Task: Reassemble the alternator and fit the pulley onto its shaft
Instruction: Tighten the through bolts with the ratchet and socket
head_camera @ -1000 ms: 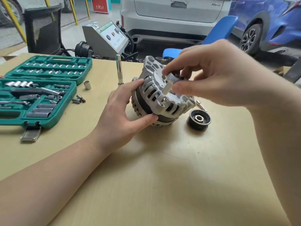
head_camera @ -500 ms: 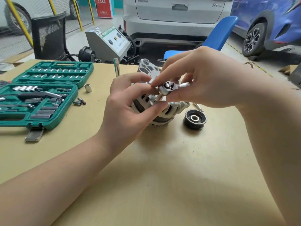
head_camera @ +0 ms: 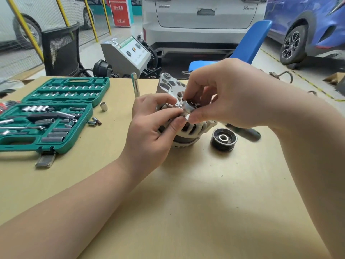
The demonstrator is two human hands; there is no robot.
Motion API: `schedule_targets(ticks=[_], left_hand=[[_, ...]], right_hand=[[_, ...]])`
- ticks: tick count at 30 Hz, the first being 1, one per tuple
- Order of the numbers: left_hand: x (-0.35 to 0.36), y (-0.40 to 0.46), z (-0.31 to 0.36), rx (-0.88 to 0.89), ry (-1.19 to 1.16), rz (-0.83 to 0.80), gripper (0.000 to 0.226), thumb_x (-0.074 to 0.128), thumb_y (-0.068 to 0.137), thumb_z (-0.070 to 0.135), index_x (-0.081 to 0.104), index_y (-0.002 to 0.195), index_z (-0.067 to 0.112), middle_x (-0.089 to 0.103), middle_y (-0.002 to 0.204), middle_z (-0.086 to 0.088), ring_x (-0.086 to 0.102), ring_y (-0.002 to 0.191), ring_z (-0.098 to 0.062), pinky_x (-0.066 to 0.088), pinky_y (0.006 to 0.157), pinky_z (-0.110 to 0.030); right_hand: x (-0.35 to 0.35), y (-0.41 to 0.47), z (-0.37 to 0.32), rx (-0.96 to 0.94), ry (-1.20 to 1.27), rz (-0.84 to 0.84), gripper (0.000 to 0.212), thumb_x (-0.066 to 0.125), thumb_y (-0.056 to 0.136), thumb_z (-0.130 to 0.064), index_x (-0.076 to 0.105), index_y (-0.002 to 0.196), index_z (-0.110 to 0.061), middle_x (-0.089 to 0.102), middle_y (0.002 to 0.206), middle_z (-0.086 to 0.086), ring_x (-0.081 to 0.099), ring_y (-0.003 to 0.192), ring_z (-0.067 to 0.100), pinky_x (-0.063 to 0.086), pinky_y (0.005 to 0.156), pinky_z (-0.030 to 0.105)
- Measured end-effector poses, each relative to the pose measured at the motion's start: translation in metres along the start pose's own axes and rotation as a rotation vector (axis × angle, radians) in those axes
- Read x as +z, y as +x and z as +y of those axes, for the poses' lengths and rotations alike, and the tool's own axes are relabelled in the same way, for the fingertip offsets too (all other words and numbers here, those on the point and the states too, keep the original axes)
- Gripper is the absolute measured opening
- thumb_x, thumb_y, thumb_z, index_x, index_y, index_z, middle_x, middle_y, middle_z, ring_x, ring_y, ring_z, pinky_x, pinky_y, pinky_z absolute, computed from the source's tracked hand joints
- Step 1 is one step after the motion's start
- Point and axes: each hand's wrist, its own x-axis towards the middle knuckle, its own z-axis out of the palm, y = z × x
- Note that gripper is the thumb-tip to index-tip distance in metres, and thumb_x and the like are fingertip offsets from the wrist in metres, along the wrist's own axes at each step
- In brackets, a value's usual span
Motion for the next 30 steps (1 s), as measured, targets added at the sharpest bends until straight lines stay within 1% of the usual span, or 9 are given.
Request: schedule_targets(ticks=[4, 8, 13, 15, 17, 19, 22, 26, 30], left_hand=[[0.004, -0.004, -0.001, -0.009, -0.019, 0.021, 0.017, 0.071, 0.102, 0.018, 0.081, 0.111, 0.008, 0.058, 0.13, -0.003, 0.052, 0.131, -0.028, 0.045, 0.111, -0.037], [0.007, 0.0, 0.0, -0.009, -0.058, 0.106, 0.017, 0.085, 0.093, 0.02, 0.079, 0.105, 0.009, 0.061, 0.128, -0.014, 0.06, 0.119, -0.033, 0.048, 0.105, -0.035], [0.006, 0.0, 0.0, -0.012, -0.052, 0.065, 0.016, 0.081, 0.097, 0.021, 0.082, 0.107, 0.008, 0.065, 0.126, -0.008, 0.058, 0.123, -0.03, 0.048, 0.103, -0.038], [0.003, 0.001, -0.002, -0.007, -0.04, 0.019, 0.017, 0.074, 0.101, 0.019, 0.083, 0.111, 0.009, 0.063, 0.127, -0.003, 0.055, 0.127, -0.029, 0.046, 0.105, -0.036], [0.001, 0.002, -0.003, 0.008, -0.022, -0.006, 0.019, 0.068, 0.104, 0.02, 0.083, 0.112, 0.01, 0.06, 0.128, 0.007, 0.052, 0.129, -0.026, 0.042, 0.106, -0.03], [0.001, 0.001, -0.003, 0.015, -0.029, 0.007, 0.019, 0.068, 0.104, 0.021, 0.082, 0.112, 0.012, 0.057, 0.128, 0.014, 0.052, 0.128, -0.026, 0.042, 0.107, -0.029], [0.0, -0.001, -0.003, 0.011, -0.075, 0.055, 0.015, 0.076, 0.1, 0.022, 0.08, 0.113, 0.015, 0.064, 0.126, 0.0, 0.058, 0.125, -0.028, 0.049, 0.105, -0.037], [0.0, -0.001, -0.003, 0.037, -0.078, 0.063, 0.026, 0.071, 0.1, 0.039, 0.079, 0.114, 0.018, 0.064, 0.124, -0.002, 0.06, 0.121, -0.031, 0.05, 0.103, -0.041], [0.0, -0.001, -0.003, 0.022, -0.048, 0.047, 0.023, 0.069, 0.104, 0.031, 0.082, 0.114, 0.014, 0.068, 0.12, -0.004, 0.058, 0.121, -0.03, 0.049, 0.101, -0.039]], right_hand=[[0.002, -0.001, 0.003, -0.07, -0.052, 0.009, 0.027, 0.091, 0.075, -0.026, 0.073, 0.093, -0.034, 0.069, 0.083, -0.013, 0.066, 0.085, 0.007, 0.059, 0.078, 0.042], [0.001, 0.0, 0.001, -0.04, -0.003, 0.021, 0.029, 0.088, 0.068, -0.043, 0.075, 0.091, -0.031, 0.071, 0.077, -0.015, 0.068, 0.079, 0.005, 0.057, 0.074, 0.036], [0.002, -0.001, -0.002, -0.041, 0.025, 0.018, 0.039, 0.078, 0.062, -0.057, 0.076, 0.089, -0.029, 0.071, 0.079, -0.018, 0.069, 0.077, 0.007, 0.058, 0.071, 0.036], [0.002, -0.001, -0.001, -0.064, -0.012, 0.023, 0.033, 0.079, 0.066, -0.054, 0.077, 0.091, -0.032, 0.069, 0.078, -0.018, 0.068, 0.079, 0.006, 0.057, 0.071, 0.035], [0.003, 0.001, 0.002, -0.083, -0.035, 0.027, 0.02, 0.087, 0.075, -0.036, 0.079, 0.093, -0.033, 0.071, 0.079, -0.011, 0.069, 0.081, 0.009, 0.058, 0.075, 0.04], [0.002, 0.001, 0.002, -0.064, -0.003, 0.023, 0.022, 0.091, 0.074, -0.03, 0.079, 0.093, -0.032, 0.073, 0.08, -0.009, 0.07, 0.08, 0.01, 0.06, 0.076, 0.042], [0.003, 0.0, -0.002, -0.012, 0.042, 0.018, 0.036, 0.083, 0.064, -0.055, 0.076, 0.088, -0.03, 0.073, 0.078, -0.015, 0.07, 0.071, 0.007, 0.06, 0.07, 0.041], [0.011, -0.002, -0.008, 0.034, 0.155, 0.074, 0.033, 0.085, 0.075, -0.054, 0.069, 0.087, -0.028, 0.073, 0.063, -0.008, 0.071, 0.05, 0.008, 0.057, 0.048, 0.03], [0.01, -0.002, -0.012, 0.038, 0.09, 0.057, 0.027, 0.081, 0.075, -0.058, 0.074, 0.087, -0.035, 0.073, 0.066, -0.01, 0.07, 0.055, 0.006, 0.061, 0.057, 0.035]])
